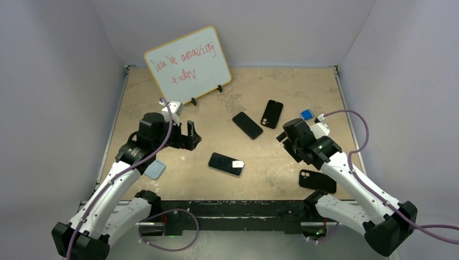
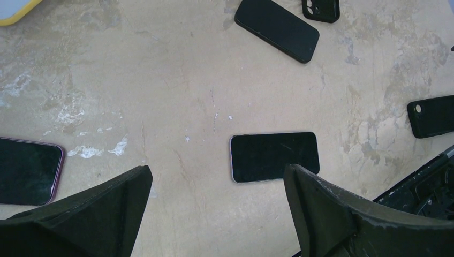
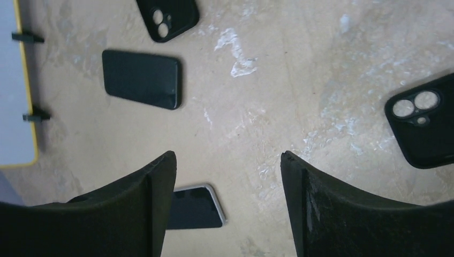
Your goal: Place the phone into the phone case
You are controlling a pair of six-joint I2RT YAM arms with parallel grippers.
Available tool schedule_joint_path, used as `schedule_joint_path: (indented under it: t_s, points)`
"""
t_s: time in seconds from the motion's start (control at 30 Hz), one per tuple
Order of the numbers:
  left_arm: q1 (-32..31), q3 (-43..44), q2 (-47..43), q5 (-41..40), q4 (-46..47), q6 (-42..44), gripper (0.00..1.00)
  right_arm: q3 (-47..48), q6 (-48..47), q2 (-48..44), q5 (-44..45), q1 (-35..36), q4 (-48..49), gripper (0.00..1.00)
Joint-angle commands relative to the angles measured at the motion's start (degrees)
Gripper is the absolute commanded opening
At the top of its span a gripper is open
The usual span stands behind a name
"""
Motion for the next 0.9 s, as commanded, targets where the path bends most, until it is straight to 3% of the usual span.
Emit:
schedule_joint_path:
  t_s: [0.0,0.17,0.3,0.87]
  points:
    - [0.1,-0.5,-2.2,-0.7,1.4,0.5,1.00,2.1,9.1,1.2,7.9,-1.4,-9.6,0.65]
    - [0.1,-0.8,-2.6,-1.2,1.3,0.5,1.00,0.8,11.6,5.4,7.0,-7.8,-13.8,0.59]
    - [0.1,-0.7,-1.8,-1.5,1.0,0.3,1.00,-2.8,10.2,6.4,3.2,-13.6,-11.3,0.54]
    - [0.0,-1.2,-2.9,-1.3,1.0,-0.2,0.99,-13.1,9.3,6.9,-1.1,-24.4,-4.5,0.41]
